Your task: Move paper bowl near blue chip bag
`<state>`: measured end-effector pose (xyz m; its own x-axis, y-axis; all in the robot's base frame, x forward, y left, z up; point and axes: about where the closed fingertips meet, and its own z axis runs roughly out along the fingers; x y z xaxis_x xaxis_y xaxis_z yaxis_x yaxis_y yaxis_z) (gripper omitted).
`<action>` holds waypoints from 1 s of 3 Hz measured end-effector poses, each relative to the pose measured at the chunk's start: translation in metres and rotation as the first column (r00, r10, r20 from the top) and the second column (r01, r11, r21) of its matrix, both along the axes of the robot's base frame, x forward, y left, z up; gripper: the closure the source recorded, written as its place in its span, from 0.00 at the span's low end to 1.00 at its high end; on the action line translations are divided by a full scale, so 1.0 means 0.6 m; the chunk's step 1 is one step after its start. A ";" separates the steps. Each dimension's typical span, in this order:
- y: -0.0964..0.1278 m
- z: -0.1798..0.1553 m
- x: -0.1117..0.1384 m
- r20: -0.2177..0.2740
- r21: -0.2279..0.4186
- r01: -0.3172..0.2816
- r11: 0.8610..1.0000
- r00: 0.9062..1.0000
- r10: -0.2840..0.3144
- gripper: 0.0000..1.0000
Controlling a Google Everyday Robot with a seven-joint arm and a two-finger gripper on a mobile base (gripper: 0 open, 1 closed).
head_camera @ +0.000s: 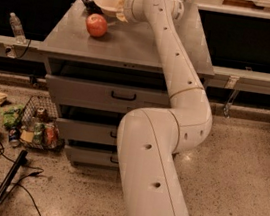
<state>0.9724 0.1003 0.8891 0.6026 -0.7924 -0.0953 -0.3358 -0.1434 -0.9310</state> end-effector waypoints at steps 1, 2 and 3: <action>0.017 -0.002 -0.001 0.003 0.005 -0.013 1.000 1.000 0.013 0.17; 0.024 0.001 0.001 0.013 0.008 -0.018 1.000 1.000 0.018 0.00; -0.016 0.011 0.011 0.029 0.009 0.027 1.000 0.999 -0.027 0.00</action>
Offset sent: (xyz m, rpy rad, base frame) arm 0.0390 0.0095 0.0220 0.0142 -0.0309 0.0189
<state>0.9791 0.0909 0.8955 0.5837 -0.8075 -0.0850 -0.3126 -0.1268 -0.9414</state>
